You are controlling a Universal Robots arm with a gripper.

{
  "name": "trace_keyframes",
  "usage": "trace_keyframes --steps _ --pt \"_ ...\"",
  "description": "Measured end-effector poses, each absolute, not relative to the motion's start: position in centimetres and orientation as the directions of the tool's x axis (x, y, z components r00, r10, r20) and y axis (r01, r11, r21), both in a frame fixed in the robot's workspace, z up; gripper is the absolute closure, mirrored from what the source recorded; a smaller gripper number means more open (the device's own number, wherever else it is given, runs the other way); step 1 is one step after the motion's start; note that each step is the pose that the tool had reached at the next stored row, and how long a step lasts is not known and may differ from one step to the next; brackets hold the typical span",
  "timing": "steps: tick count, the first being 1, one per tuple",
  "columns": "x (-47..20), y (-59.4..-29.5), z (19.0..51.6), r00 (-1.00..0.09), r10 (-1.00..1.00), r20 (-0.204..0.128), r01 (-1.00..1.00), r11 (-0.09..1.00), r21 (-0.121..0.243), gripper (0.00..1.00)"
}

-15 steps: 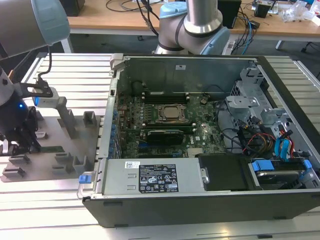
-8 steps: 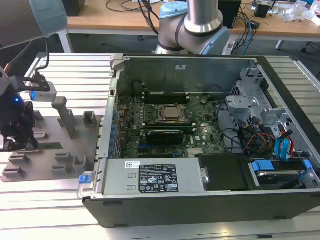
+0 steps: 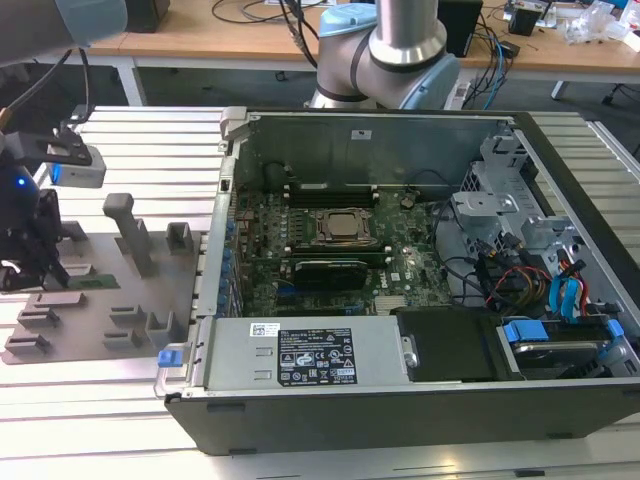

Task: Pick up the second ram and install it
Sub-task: 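Pick up the second ram and move it above second insertion slot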

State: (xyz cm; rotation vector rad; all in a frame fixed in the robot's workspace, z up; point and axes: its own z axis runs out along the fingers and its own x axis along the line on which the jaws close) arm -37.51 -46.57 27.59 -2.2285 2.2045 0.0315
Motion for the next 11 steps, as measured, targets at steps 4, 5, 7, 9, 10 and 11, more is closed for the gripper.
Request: trace_keyframes --steps 4,5,7,9,10,11 --pt "-37.5 -46.6 28.5 0.011 -1.000 -0.019 -1.000 -0.011 0.009 0.87" --pt "-37.5 -46.6 28.7 0.011 -1.000 -0.019 -1.000 -0.011 0.009 0.87" --pt "-37.5 -46.6 29.0 0.011 -1.000 -0.019 -1.000 -0.011 0.009 0.87" --pt "-37.5 -46.6 29.5 0.011 -1.000 -0.019 -1.000 -0.011 0.009 0.87" --pt "-37.5 -46.6 29.6 0.011 -1.000 -0.019 -1.000 -0.011 0.009 0.87" --pt "-37.5 -46.6 29.8 0.011 -1.000 -0.019 -1.000 -0.011 0.009 0.87"
